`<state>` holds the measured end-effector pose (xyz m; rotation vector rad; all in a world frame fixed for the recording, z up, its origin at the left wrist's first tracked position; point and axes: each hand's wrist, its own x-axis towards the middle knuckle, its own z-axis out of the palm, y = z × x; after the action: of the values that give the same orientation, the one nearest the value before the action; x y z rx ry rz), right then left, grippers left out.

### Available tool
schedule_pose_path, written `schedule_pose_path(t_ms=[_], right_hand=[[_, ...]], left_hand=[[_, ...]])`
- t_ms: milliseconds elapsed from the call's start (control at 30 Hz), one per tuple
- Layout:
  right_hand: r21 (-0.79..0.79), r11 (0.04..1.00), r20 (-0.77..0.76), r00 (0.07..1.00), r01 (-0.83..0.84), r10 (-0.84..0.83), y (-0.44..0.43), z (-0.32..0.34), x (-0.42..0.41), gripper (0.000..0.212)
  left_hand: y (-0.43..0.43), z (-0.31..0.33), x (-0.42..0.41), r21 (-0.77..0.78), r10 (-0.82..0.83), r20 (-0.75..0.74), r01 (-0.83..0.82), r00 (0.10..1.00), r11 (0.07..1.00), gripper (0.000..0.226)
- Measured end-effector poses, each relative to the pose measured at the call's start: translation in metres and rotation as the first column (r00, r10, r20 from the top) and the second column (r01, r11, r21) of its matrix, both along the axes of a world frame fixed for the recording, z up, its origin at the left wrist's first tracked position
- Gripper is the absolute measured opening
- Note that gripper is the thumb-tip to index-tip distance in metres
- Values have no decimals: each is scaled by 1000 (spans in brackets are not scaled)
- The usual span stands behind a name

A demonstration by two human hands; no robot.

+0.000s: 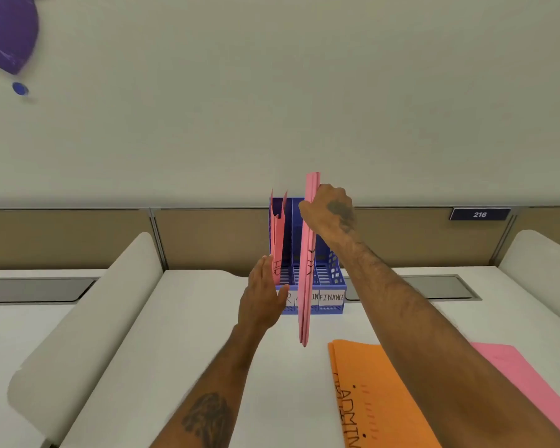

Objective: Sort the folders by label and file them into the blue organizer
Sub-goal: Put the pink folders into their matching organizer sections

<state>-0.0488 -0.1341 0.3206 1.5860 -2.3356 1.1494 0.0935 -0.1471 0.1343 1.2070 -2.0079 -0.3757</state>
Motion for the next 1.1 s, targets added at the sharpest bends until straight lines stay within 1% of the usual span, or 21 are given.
schedule_pose_path(t_ms=[67, 200, 300, 400, 500, 600, 700, 767, 867, 1000, 1100], right_hand=[[-26, 1000, 12, 1000, -11, 12, -12, 1, -2, 34], [-91, 995, 25, 999, -41, 44, -35, -3, -8, 37], [-120, 991, 10, 998, -61, 63, -54, -9, -15, 37], [-140, 986, 14, 995, -93, 95, -74, -13, -23, 36], [-158, 978, 49, 989, -132, 141, -93, -19, -29, 36], [-192, 976, 57, 992, -103, 116, -109, -28, -35, 35], [-202, 975, 57, 993, -91, 105, -122, -35, -37, 36], [-197, 976, 62, 993, -91, 105, -130, -39, -36, 38], [-213, 973, 78, 991, -92, 111, -141, -46, -32, 37], [-191, 974, 119, 982, -120, 144, -155, -61, -24, 39], [-193, 974, 96, 985, -119, 140, -164, -73, -19, 39]], left_hand=[[-26, 6, 1, -12, -23, 71, 23, 997, 1000, 75], [-77, 19, -6, 37, -51, 213, 44, 976, 998, 85], [-105, 30, -19, -15, -111, 274, 119, 955, 993, 91], [-127, 40, -32, -68, -134, 370, 171, 919, 983, 88], [-145, 46, -40, -86, -144, 449, 203, 882, 975, 83], [-157, 46, -39, -101, -145, 455, 212, 879, 972, 81], [-162, 41, -30, -135, -92, 432, 165, 897, 977, 78], [-164, 37, -22, -147, -64, 411, 136, 909, 980, 80], [-166, 31, -9, -138, -65, 381, 126, 922, 982, 86], [-170, 26, -1, -157, -68, 405, 143, 912, 977, 88], [-174, 23, -3, -173, -55, 421, 140, 905, 975, 86]])
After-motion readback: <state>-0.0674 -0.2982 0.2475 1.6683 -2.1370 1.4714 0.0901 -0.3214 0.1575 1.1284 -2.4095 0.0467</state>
